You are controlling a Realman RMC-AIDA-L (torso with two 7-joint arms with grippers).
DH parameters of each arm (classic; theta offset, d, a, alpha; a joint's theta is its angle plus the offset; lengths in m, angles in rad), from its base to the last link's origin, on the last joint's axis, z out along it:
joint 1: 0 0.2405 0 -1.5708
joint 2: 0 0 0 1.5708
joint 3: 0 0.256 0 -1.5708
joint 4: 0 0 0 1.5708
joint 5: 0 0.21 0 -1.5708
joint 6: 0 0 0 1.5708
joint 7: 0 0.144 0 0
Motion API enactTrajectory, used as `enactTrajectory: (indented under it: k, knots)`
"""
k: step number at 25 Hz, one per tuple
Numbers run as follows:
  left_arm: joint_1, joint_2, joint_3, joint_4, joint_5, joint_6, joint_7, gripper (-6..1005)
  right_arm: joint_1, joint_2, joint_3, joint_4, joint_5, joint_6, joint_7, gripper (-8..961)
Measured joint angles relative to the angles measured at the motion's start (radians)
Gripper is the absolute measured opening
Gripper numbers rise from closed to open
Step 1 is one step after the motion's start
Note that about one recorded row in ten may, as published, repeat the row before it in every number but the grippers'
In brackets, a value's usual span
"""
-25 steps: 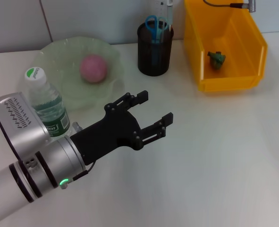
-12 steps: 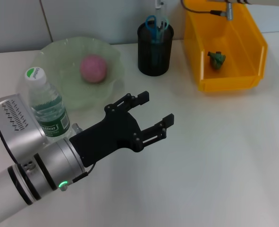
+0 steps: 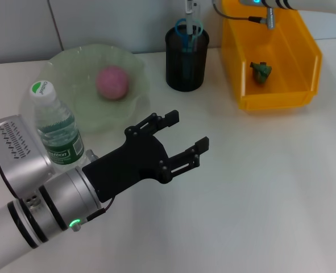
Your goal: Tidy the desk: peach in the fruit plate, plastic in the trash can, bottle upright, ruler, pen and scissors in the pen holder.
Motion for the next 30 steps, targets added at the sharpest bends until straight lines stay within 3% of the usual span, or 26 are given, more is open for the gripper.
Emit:
enactTrajectory:
  k: [13, 21, 27, 30]
  knots:
    - [0.004, 0.003, -0.022, 0.000, 0.004, 0.015, -0.005, 813, 0.000, 0.021, 0.002, -0.005, 0.000, 0.031, 0.002, 195]
    - [0.004, 0.003, -0.026, 0.000, 0.005, 0.016, -0.005, 813, -0.015, 0.021, 0.007, -0.013, 0.022, 0.026, 0.003, 376]
    - [0.000, 0.004, -0.026, -0.001, 0.006, 0.017, -0.017, 813, -0.099, 0.026, -0.014, -0.119, 0.134, -0.030, -0.003, 608]
    - [0.001, 0.008, -0.026, -0.002, 0.006, 0.024, -0.019, 813, -0.150, 0.026, -0.014, -0.166, 0.209, -0.094, -0.004, 607]
